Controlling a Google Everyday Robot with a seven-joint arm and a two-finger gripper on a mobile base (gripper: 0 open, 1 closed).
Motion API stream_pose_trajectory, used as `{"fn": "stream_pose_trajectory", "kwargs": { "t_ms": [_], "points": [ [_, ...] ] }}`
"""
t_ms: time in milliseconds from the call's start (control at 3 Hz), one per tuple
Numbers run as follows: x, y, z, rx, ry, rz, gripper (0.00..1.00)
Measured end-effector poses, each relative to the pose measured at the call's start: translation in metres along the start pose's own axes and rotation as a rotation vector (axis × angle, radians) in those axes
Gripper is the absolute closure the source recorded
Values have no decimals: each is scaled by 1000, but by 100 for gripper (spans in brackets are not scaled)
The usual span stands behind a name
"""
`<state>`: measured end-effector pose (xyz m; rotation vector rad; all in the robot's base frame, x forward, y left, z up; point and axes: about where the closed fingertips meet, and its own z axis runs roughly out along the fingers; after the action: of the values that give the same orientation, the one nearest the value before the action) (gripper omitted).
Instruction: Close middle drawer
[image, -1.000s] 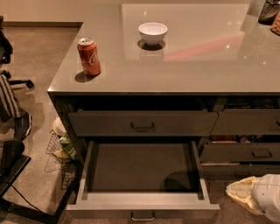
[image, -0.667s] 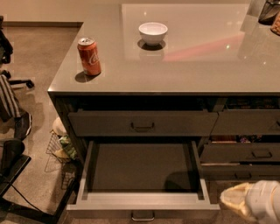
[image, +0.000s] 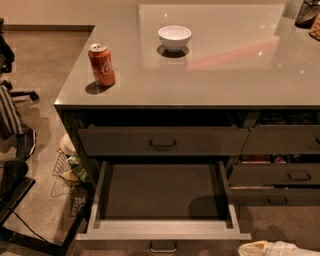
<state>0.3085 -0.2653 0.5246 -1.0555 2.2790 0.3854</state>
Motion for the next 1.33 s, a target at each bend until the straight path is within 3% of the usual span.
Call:
{"fn": "stream_pose_trajectory", "kwargs": {
  "t_ms": [333,667,1000,1333],
  "points": [
    [30,-3,48,-32,-60,33,100],
    [51,-8,106,-95,-97,85,100],
    [55,-10,155,-159,-123,116,100],
    [42,-19,175,-176,-152,106,100]
  ]
}}
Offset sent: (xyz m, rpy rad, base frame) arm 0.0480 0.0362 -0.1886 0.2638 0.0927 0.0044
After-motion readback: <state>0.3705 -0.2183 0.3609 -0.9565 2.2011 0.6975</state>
